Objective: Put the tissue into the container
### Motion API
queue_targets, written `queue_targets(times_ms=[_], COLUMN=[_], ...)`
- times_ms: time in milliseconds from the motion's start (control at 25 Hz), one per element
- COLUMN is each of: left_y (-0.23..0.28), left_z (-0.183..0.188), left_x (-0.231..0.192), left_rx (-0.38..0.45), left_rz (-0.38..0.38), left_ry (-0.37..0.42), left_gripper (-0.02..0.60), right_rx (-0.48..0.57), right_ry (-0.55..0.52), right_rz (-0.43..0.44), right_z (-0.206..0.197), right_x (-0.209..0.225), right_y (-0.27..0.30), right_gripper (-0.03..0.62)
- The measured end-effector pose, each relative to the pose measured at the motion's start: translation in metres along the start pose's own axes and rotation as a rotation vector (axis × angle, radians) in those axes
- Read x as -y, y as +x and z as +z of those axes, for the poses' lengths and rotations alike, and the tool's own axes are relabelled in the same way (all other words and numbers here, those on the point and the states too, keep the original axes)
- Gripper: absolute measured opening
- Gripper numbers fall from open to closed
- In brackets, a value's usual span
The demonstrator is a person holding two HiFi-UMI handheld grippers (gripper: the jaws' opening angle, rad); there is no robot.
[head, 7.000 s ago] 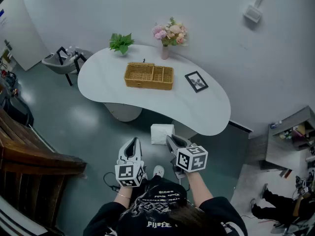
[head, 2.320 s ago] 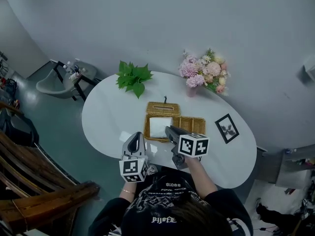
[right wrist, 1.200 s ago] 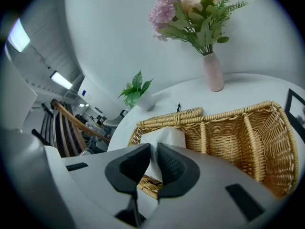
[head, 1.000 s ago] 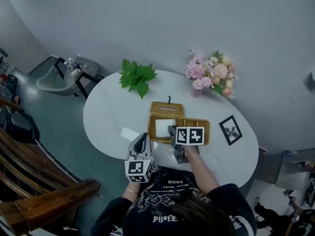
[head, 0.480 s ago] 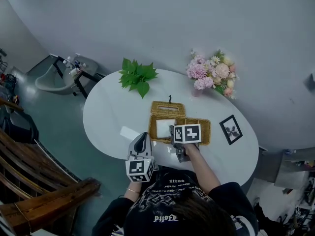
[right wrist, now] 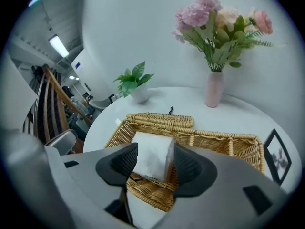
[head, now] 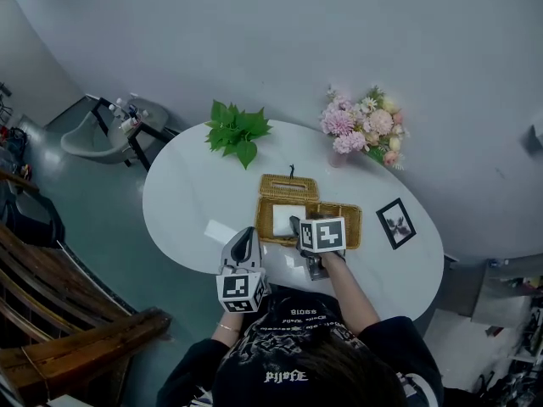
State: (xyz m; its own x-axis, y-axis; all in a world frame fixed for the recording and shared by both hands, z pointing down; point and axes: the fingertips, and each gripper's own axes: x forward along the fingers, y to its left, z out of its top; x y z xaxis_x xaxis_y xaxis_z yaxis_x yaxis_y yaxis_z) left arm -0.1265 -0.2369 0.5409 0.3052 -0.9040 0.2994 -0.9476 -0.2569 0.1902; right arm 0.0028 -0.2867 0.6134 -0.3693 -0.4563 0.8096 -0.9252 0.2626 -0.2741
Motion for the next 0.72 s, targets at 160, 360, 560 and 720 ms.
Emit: queue_targets(times_ms=[160,360,560,720], left_y=[-0.003,-0.007,-0.010,-0.019], left_z=[0.002,0.010,0.015,0.020], left_x=[0.002,0.011,0.019,0.027], left_rx=[0.010,0.022,0.032,0.044], left_rz=[-0.009,-0.037,-0.068,-0.105], left_ry=[0.003,0.008,0.026,0.028], left_gripper=[0.028,0.028,0.028,0.028], right_rx=[0.062,0.189,0.272,0.308], right_ry=[-0.016,-0.077,-0.097,-0.152], right_rz=[0.020,-0.004,0.000,-0.029], right_z=[0.005,0.013,0.009,-0.001], right_x=[-0.003,-0.005,-0.011,-0.018], right_y=[-0.012,-0.038,-0.062,-0.079], right_gripper=[0.247,0.250,0.250,0.250])
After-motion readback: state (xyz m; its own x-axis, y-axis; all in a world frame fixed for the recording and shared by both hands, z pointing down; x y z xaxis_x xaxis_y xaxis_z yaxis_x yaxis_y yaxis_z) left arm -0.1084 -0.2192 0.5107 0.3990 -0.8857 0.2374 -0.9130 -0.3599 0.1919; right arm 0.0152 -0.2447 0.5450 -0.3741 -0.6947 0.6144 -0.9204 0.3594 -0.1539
